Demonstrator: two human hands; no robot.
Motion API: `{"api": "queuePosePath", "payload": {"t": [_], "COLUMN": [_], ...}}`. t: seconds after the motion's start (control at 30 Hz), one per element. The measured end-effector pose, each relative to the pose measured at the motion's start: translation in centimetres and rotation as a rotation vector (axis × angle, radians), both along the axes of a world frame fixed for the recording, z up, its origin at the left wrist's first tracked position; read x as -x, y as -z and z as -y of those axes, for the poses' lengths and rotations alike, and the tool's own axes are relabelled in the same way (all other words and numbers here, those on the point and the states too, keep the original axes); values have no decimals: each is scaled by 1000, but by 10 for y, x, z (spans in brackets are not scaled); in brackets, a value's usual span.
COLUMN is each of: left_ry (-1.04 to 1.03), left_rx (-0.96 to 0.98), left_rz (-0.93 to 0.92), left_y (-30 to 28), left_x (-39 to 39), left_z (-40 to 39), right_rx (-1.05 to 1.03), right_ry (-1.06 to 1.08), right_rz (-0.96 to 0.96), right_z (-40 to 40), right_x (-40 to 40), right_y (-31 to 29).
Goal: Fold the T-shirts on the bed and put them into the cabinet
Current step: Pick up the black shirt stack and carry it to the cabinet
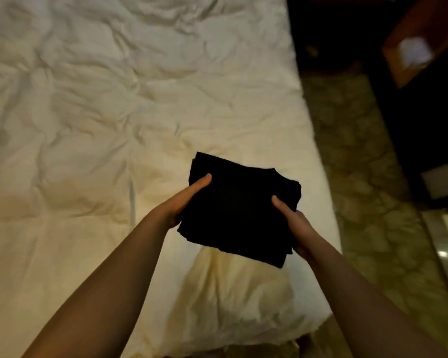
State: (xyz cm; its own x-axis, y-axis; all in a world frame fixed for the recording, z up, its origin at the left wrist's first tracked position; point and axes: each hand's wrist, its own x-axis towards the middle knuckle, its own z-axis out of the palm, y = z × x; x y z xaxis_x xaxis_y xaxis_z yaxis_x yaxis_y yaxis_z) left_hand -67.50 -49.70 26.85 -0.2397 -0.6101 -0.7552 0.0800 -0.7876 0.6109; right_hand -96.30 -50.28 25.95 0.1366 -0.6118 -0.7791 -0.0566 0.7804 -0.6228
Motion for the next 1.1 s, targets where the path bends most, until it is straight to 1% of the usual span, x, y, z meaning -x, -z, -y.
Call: {"api": "queuePosePath", "payload": {"t": [0.1, 0.17, 0.2, 0.37, 0.43, 0.6, 0.77, 1.0, 1.1], "left_ry": [76, 109, 119, 97, 87, 57, 27, 12, 8], "left_rx": [49, 84, 99, 138, 143, 147, 154, 147, 159], "left_rz": [-17, -16, -8, 28, 41, 37, 20, 0, -10], "left_y": [-48, -74, -89, -144, -162, -203, -220, -222, -228], "left_x": [82, 134, 173, 334, 393, 506, 571, 610, 619], "left_z": [37, 58, 71, 126, 144, 184, 227, 296, 344], "right_rx": [78, 103, 113, 140, 159, 170, 215, 229, 240], "right_ry": [84, 126, 153, 201, 242, 246, 275, 247, 240], "right_rz": [11, 37, 54, 75, 49, 38, 35, 38, 44], "right_z": [15, 26, 34, 87, 109, 157, 199, 267, 316], "right_x": [85, 135, 171, 323, 383, 497, 562, 601, 611], "right_y": [-51, -75, -88, -127, -148, -199, -219, -224, -232]}}
